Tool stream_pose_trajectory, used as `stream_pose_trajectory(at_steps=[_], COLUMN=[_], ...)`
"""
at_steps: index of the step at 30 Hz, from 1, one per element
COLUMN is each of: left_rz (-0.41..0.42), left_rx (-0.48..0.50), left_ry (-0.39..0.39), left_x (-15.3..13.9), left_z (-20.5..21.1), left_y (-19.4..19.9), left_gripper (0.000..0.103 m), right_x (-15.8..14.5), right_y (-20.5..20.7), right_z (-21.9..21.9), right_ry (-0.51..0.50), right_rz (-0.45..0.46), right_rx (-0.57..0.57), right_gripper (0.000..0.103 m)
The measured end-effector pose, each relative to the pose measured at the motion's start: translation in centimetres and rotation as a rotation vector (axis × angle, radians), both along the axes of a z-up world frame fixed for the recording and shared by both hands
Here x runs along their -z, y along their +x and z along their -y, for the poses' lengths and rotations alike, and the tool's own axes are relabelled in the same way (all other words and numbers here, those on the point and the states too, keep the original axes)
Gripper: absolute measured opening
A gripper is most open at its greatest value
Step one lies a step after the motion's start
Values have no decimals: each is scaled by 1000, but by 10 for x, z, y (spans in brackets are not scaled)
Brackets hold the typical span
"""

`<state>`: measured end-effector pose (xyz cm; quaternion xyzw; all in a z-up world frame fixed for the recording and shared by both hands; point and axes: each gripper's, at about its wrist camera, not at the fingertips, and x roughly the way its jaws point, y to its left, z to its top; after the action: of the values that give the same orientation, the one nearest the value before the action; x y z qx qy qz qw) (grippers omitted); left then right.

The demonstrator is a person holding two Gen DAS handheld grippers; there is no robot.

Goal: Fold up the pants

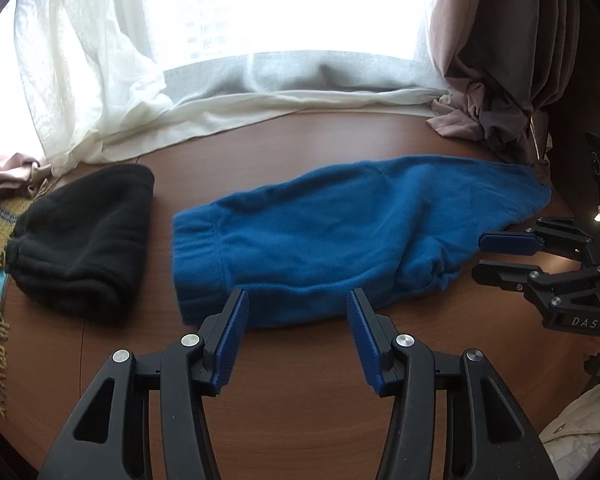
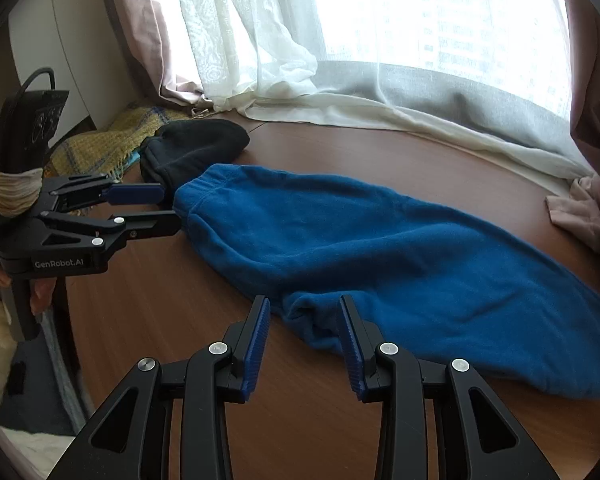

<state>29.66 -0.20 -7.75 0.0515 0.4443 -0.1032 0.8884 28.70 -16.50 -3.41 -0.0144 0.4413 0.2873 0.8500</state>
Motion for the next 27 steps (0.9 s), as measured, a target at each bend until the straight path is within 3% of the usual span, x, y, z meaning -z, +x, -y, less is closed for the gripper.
stream_pose_trajectory(at_steps=[8,14,21,27], left_rz=[-42,-31,-9,-29], left_rx=[-35,-3,52,20], left_ry=[-5,-4,1,16], left_x=[26,33,40,51], left_z=[-39,-48,-40,-43], left_y=[-6,6,28,47], left_gripper=[50,50,51,50], right_x=[29,44,53,61], right_y=[3,11,18,24], right_z=[-23,-29,-25,-29], right_ry=[-12,-30,-30,6], right_rz=[-91,-136,-172,-233], right_rx=[103,200,250,213], right_gripper=[34,33,33,33])
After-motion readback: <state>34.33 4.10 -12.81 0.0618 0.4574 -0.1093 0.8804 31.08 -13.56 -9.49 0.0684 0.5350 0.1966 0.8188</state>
